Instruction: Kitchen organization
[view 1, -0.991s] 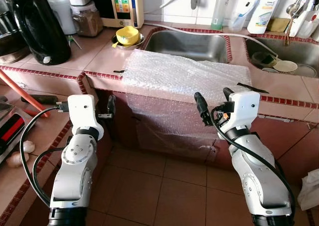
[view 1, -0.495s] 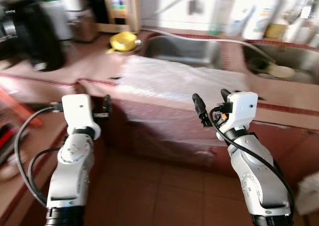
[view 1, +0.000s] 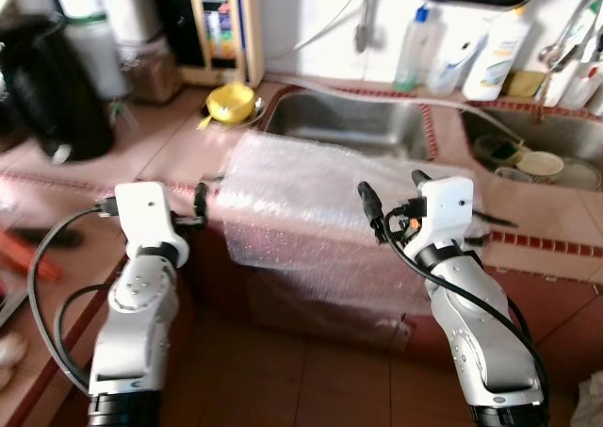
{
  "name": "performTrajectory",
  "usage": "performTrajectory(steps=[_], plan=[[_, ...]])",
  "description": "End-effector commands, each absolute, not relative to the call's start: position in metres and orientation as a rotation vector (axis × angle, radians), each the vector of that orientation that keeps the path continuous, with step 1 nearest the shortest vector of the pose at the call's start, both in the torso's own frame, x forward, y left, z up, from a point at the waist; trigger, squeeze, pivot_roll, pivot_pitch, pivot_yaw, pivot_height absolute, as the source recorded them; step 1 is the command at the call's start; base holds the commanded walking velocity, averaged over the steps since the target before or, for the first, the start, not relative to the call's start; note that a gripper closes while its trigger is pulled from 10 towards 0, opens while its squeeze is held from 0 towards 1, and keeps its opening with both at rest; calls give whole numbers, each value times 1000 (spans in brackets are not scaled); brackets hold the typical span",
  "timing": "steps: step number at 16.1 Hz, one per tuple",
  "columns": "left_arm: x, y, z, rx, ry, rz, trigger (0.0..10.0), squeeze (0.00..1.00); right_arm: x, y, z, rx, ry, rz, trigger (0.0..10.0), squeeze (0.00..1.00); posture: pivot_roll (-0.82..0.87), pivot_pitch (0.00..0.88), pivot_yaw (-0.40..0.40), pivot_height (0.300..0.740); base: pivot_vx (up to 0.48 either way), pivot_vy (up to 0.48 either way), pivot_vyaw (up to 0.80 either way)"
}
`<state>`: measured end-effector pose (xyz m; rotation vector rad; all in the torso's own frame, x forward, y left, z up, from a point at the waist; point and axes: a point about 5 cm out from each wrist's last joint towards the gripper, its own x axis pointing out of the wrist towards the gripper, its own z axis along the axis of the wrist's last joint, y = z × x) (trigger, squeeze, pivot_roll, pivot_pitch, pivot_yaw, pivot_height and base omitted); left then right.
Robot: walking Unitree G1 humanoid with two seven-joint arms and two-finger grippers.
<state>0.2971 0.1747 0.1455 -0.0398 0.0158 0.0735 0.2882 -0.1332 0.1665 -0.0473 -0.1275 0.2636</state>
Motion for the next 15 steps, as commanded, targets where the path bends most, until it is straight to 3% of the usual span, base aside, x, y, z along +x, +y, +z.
performTrajectory(steps=[1,12,15], plan=[[298,169,147,-38,13,55,10000,0,288,-136,165,-83,-132,265,10000,0,-105,12,7,740,424,0,0],[301,167,145,-37,30,29,10000,0,288,-146,160,-69,-102,217,10000,0,-106,16,17,740,415,0,0],[299,167,144,-83,33,23,10000,0,288,-145,159,-52,-101,227,10000,0,-108,17,20,740,0,0,0]])
